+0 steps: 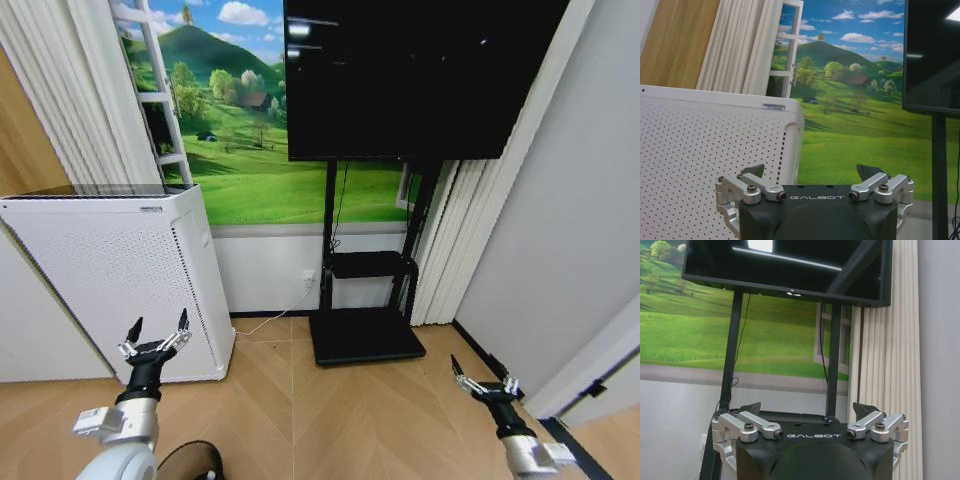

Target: Pick up the trash bin and place the garbage on the floor into it.

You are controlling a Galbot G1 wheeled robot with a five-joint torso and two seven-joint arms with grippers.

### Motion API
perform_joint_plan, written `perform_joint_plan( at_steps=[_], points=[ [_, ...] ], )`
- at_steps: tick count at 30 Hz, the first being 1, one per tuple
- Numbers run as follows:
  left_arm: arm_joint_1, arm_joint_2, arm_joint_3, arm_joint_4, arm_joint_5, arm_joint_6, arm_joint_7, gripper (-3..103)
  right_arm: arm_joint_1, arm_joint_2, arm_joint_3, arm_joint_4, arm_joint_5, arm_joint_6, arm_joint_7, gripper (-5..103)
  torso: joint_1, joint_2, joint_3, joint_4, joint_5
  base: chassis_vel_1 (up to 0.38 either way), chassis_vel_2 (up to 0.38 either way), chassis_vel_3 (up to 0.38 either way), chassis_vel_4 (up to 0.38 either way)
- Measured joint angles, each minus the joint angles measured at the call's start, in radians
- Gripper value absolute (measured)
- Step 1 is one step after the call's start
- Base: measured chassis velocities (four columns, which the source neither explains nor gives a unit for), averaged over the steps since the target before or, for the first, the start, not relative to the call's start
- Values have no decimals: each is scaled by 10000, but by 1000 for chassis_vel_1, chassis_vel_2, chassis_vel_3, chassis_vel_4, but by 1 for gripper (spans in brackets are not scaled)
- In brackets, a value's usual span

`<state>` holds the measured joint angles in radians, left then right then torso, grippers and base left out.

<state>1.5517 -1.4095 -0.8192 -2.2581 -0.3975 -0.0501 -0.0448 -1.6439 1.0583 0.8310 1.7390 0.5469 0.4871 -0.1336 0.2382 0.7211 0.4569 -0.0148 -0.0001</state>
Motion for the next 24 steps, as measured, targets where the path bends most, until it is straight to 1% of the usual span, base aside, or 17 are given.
perform_joint_plan(
  at_steps=[7,10,15,18,24],
  points=[
    [111,-26,-4,-92,201,-61,17,100,214,79,-177,-23,81,-72,33,100,1,-11,-1,-1,2,10,1,-5,1],
    [122,9,-17,-139,242,-69,18,100,335,78,-263,53,211,-123,154,100,-5,-26,-11,0,1,102,-25,-125,18],
    [178,13,-29,-217,270,-71,17,100,416,73,-375,-23,294,-170,246,100,-21,-51,-29,2,0,181,-84,-174,126],
    [192,4,-38,-219,292,-89,18,100,418,93,-397,-63,300,-152,214,100,-24,-58,-34,0,-2,158,-237,-169,187],
    [235,-43,-50,-191,354,-156,75,100,419,119,-447,-128,312,-109,145,100,-31,-76,-45,-2,1,115,-360,-132,371]
  ],
)
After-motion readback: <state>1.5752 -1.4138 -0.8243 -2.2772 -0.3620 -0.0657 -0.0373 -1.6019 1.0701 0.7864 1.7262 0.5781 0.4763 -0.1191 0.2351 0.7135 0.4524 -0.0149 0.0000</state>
